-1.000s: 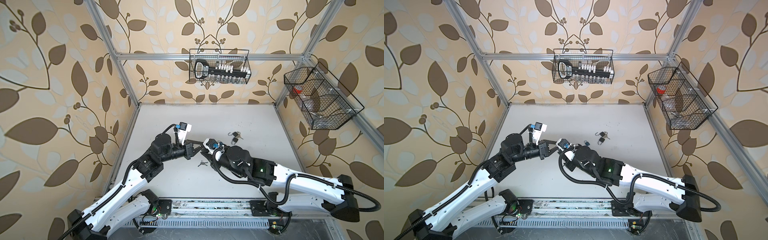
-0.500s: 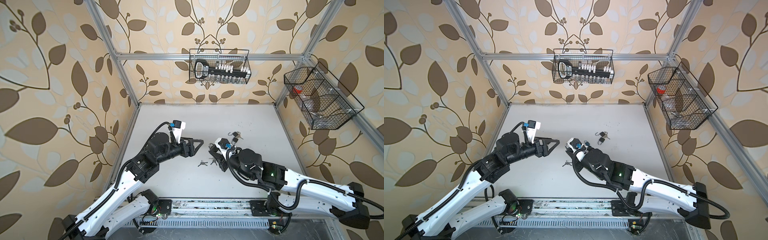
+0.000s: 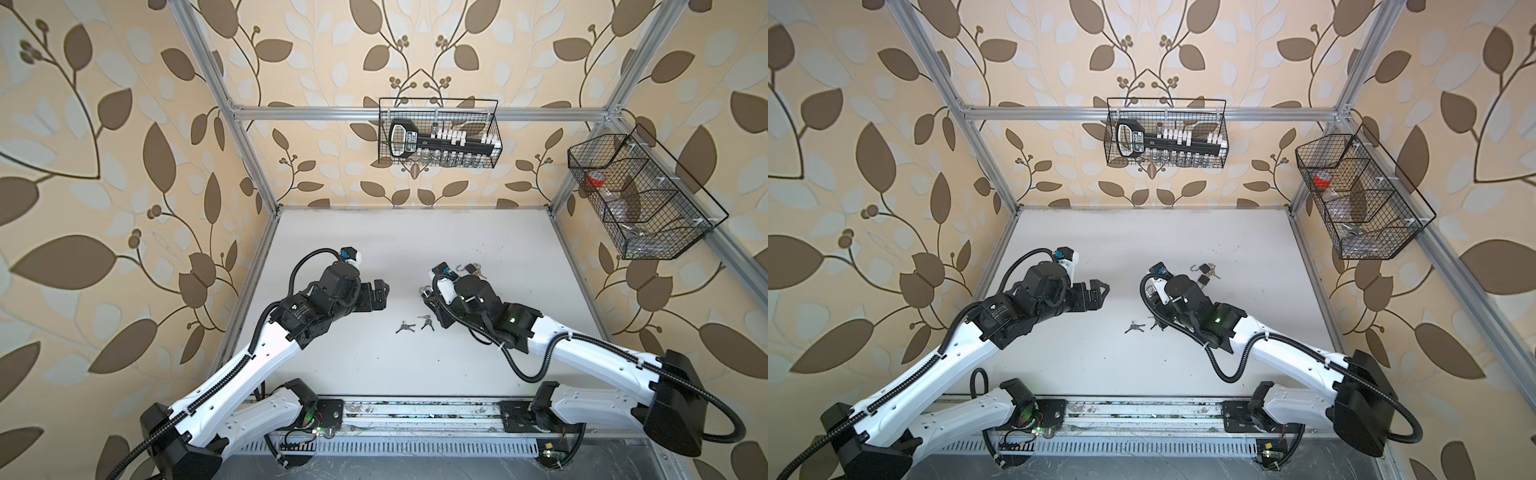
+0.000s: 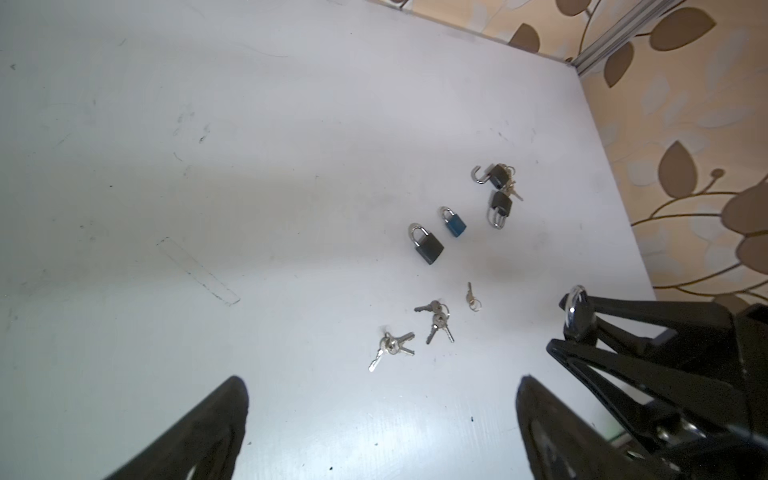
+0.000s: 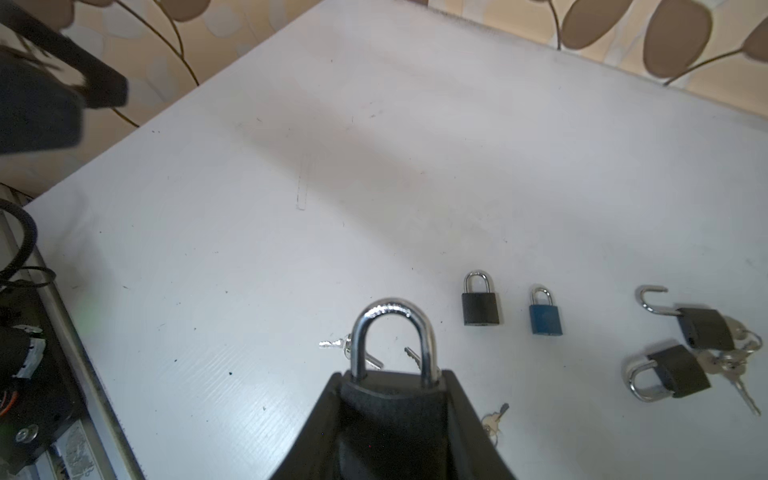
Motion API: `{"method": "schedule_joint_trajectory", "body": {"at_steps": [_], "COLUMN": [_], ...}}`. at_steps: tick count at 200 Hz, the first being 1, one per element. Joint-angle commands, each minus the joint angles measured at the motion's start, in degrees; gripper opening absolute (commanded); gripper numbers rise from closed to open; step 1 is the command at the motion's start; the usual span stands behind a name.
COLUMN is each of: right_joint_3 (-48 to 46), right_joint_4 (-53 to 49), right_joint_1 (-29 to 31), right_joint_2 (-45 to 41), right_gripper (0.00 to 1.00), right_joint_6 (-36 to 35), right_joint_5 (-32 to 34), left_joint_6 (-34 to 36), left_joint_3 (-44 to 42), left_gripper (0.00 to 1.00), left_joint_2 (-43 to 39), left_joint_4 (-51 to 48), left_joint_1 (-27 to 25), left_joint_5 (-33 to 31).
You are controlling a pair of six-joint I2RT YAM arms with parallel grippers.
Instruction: Lock with the key
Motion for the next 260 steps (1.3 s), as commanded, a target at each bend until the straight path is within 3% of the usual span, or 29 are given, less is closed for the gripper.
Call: {"method": "schedule_joint_trajectory", "body": {"at_steps": [1,40,74,107,140,160,260], "right_joint_3": [3.6,6.4,9.5,14.6,20.2,23.4,33.8], "right_joint_4": [0.0,1.1,0.2,-3.6,-7.2,-8.9,-14.6], "right_joint_1": [-1.3,-2.4,-3.1,-3.8,-4.0,-4.2,-4.6], "right_joint_2": [4.1,11.9,18.9,26.3,33.1,36.2,45.8], "right_gripper": [0.00,0.00,0.00,0.00,0.00,0.00,0.02], "right_joint_6": [1.8,2.7,2.7,1.8,1.2,1.0,-1.1], "right_joint_5": [-4.6,-6.0,-6.3,-6.2,-6.5,-5.9,-3.6], "left_joint_6": [-0.1,-5.4,-3.5,-2.4,-5.2,-6.3,-6.0], "left_joint_3": [-1.1,-8.3,-11.2,-11.5,-17.3,-19.5,-20.0], "left_gripper": [0.99,0.99,0.99,0.99,0.99,0.99,0.99], "left_joint_2": [-0.1,-3.2,-3.2,-2.0,-6.6,-8.7,-10.4], "left_joint_4": [-1.6,7.2,11.0,9.5,15.1,16.2,15.3], "left_joint_1": [-0.1,-0.1,0.2,4.2,14.6,19.3,19.9], "left_joint_5": [-5.2,-5.4,-5.5,2.6,16.8,21.5,22.6]}}
